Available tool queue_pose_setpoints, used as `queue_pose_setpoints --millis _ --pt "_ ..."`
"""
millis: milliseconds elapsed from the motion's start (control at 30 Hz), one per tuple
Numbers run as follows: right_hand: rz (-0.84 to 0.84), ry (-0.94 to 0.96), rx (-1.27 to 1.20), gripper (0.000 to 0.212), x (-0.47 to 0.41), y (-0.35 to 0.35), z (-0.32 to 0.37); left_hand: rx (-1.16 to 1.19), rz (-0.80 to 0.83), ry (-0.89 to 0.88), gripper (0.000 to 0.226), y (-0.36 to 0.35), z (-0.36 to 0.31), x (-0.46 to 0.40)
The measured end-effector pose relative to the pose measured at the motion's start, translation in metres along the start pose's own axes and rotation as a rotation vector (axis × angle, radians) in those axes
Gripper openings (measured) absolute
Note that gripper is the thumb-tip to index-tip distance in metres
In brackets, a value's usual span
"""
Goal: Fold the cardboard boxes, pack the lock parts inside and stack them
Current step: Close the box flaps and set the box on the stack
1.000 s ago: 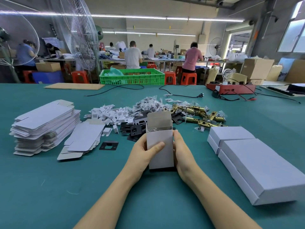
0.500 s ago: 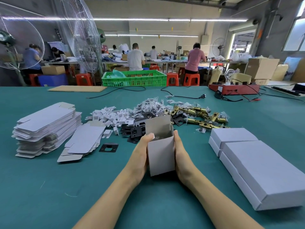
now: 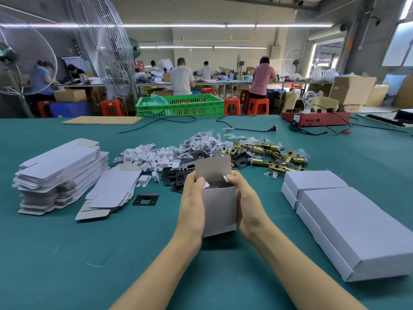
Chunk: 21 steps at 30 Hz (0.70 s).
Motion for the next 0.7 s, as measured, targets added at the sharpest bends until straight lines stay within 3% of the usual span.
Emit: queue_pose_setpoints --millis 333,567,700 --pt "-0.095 0.226 -0.090 0.029 0.002 -0.008 0.016 0.015 -0.075 -0.057 0.027 0.001 -0.004 0.001" --pt "-0.091 0.233 -0.114 0.009 0.004 -0.003 0.016 0.029 -0.100 -0.139 0.024 0.003 -0.008 0.005" --pt "-0.054 0.122 -0.152 0.026 0.006 -0.005 0.013 0.103 -0.036 -0.112 0.026 0.002 -0.005 0.007"
Point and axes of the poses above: each hand's wrist, its own x-axis away from the middle knuckle, its own y-axis out of the back of the hand, z = x × y, the point moved 4 cm from there along -x, towards the middle knuckle, and after that the axes turned 14 degrees about -x, right-handed, at the moved point
